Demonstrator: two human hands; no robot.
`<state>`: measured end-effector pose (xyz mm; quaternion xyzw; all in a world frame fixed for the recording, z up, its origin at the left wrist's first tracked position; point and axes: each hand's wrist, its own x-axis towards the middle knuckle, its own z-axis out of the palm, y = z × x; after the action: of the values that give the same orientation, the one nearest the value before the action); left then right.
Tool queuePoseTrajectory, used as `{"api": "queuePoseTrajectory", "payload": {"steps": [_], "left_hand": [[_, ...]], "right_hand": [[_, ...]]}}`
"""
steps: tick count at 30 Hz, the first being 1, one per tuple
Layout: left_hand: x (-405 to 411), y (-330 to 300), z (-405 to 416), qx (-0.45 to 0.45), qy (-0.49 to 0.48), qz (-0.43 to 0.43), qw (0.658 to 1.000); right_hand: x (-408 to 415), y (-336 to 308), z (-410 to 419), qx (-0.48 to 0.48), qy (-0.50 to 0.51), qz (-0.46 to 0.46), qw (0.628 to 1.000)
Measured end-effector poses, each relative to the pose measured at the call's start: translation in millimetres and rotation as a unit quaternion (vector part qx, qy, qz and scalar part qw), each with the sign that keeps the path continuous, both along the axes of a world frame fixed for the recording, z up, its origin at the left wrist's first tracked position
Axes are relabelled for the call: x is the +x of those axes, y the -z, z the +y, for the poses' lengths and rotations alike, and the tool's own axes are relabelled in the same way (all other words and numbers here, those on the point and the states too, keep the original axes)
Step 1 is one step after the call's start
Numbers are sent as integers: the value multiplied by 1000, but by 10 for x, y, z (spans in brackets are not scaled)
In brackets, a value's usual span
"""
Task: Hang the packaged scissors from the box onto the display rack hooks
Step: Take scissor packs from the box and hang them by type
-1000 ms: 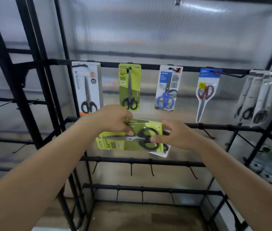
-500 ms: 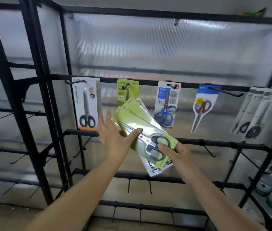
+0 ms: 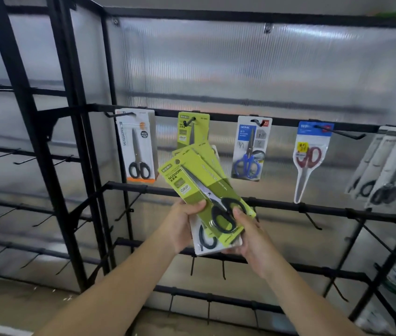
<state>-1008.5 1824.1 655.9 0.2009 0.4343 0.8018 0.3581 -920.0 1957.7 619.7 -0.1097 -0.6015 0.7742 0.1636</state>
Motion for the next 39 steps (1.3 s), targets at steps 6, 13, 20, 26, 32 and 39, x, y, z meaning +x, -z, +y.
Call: {"api": "queuePoseTrajectory", "payload": {"steps": [6, 13, 20, 26, 32, 39], "left_hand": [[12, 96, -56, -13, -109, -10, 994], [-78, 168, -290, -8, -133, 19, 991], [-184, 227, -614, -33, -148, 16, 988], [-316, 120, -880, -20, -219, 19, 975], [-371, 113, -1054, -29, -229, 35, 972], [-396, 103, -1090, -18, -227, 36, 973]], "right_hand": [[-42, -39, 84, 112, 16, -5, 994], [-113, -92, -92, 133, 21, 31, 990], [-201, -73, -343, 161, 31, 52, 985], [-349, -266, -460, 171, 88, 96, 977], [-372, -463, -556, 222, 85, 132, 962], [-513, -640, -590, 306, 119, 51, 943]]}}
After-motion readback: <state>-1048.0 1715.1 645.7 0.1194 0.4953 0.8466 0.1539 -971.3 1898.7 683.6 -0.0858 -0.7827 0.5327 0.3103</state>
